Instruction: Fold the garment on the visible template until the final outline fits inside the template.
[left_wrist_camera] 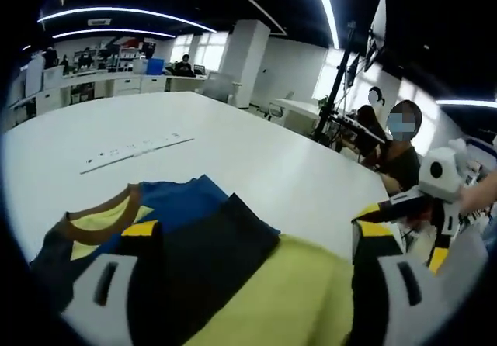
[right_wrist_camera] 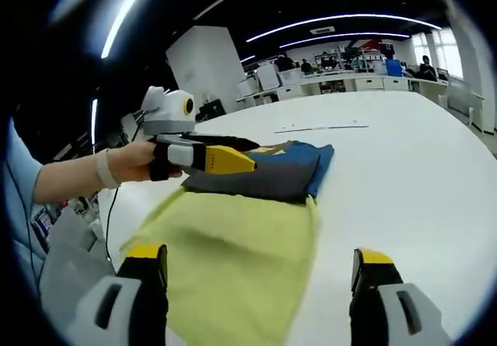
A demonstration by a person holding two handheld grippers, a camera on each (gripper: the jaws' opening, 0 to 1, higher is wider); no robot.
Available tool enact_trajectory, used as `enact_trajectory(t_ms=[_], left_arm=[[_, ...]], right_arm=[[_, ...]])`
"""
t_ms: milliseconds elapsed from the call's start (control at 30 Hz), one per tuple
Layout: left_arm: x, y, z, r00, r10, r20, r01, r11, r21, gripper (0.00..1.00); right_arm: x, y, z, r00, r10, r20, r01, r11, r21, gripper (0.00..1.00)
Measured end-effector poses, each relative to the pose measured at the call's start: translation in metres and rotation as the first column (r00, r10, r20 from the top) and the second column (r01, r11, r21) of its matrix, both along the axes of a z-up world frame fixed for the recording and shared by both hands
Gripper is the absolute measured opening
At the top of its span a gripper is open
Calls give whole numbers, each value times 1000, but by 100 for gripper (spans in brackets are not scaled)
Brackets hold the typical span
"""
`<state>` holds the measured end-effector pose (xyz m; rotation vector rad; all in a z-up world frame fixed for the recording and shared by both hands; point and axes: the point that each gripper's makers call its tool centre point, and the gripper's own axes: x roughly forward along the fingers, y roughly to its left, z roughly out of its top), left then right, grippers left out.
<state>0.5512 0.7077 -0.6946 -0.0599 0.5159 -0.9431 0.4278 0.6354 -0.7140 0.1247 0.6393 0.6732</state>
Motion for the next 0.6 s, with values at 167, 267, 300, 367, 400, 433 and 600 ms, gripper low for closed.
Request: enact_trajectory(t_ms=[167, 267, 300, 367, 400, 433, 600], left_arm=[[-3, 27, 6, 999, 38, 14, -38, 999, 1, 99], [-6, 41, 9, 998, 58, 19, -58, 998, 5, 99], [-7, 48, 9, 997, 68, 18, -68, 998, 10, 99], [-9, 56, 10, 997, 80, 18, -80, 997, 11, 99], [-11, 64, 12, 995, 95, 21, -95, 995, 13, 99], [-12, 69, 13, 995, 101, 25, -101, 995, 11, 99], [-26, 98, 16, 990, 142, 24, -143, 990, 18, 97]], right_arm=[[5, 6, 6, 1000, 21, 16, -20, 1000, -12, 100], [8, 10, 11, 999, 34, 32, -33, 999, -17, 100], [9, 11, 13, 999, 36, 36, -35, 999, -18, 100], [12, 14, 17, 998, 40, 44, -39, 999, -18, 100], [13, 15, 18, 998, 45, 48, -44, 999, -20, 100], [14, 16, 19, 998, 47, 51, -46, 999, -21, 100], [15, 21, 22, 996, 70, 62, -68, 997, -31, 100]])
